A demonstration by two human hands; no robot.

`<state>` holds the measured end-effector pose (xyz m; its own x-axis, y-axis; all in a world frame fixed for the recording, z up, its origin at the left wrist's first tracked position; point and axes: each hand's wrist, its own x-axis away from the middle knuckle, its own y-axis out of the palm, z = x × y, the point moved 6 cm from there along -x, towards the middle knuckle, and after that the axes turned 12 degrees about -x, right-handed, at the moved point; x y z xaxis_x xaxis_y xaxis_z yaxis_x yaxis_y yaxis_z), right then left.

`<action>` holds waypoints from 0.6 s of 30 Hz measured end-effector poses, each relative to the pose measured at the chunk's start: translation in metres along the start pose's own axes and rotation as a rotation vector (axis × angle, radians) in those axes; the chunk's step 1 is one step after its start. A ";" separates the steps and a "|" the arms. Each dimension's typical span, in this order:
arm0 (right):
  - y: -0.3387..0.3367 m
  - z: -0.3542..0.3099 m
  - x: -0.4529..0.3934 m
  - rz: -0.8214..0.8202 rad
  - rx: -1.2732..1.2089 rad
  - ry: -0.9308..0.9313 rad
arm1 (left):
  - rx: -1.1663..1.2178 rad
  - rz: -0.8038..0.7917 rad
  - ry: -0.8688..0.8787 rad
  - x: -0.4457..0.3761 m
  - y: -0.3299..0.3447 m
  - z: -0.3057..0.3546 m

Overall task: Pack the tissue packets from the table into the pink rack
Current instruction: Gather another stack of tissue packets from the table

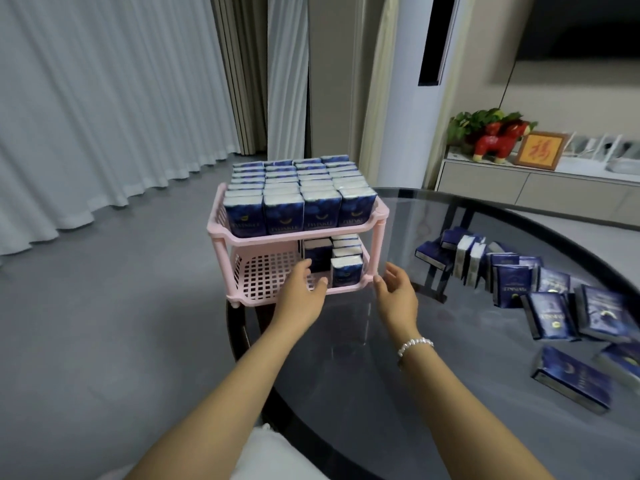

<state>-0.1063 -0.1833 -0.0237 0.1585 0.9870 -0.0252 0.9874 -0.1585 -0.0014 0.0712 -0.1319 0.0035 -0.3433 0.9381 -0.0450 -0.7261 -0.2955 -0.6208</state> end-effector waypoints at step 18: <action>-0.256 -0.023 0.055 0.198 0.563 -0.147 | -0.008 -0.356 0.149 0.109 0.179 0.123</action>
<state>-0.3505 -0.0878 -0.0015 0.2966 0.9302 -0.2160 0.7785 -0.3666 -0.5095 -0.1696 -0.1049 -0.0162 0.0206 0.9979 0.0616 -0.7797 0.0546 -0.6238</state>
